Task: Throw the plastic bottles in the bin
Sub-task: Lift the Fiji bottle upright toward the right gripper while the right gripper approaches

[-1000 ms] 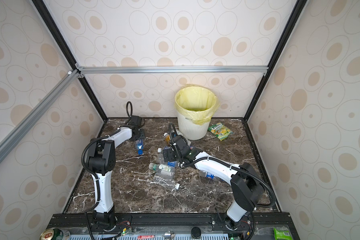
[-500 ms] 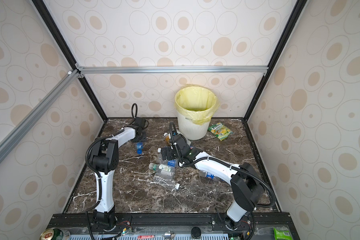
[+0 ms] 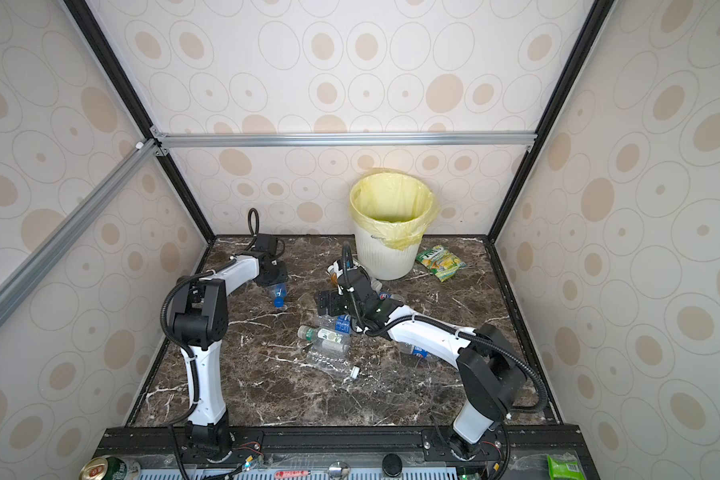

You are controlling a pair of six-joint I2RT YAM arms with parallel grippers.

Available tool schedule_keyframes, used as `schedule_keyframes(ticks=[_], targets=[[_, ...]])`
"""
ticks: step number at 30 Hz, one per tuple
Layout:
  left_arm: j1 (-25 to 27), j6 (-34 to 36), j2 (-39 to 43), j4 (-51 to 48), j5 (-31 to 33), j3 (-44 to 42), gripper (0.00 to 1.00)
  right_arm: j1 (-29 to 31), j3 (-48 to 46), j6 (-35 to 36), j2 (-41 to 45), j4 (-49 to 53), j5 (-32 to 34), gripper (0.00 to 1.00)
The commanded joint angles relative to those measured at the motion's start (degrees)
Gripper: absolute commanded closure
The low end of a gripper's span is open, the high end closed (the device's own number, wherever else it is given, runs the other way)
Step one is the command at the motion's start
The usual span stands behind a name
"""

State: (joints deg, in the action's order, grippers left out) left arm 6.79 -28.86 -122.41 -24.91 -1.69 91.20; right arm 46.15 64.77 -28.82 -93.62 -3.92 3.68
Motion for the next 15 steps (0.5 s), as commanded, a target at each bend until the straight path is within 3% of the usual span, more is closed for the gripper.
schedule_keyframes(ticks=[1,11,15], targets=[[-0.8,-4.7,5.5,5.7,-9.4,-2.7,0.56,0.6,0.3,-3.2,-1.3,-2.9,1.2,0.03],[-1.1,-18.9,13.9,25.7,-31.1,-14.9,0.56,0.9,5.9,-8.4,-7.0,-6.4,2.6,0.03],[-1.1,-23.9,15.0,32.0,-35.9,-17.6,0.56,1.8,9.6,-8.1,-9.8,-5.3,4.1,0.03]])
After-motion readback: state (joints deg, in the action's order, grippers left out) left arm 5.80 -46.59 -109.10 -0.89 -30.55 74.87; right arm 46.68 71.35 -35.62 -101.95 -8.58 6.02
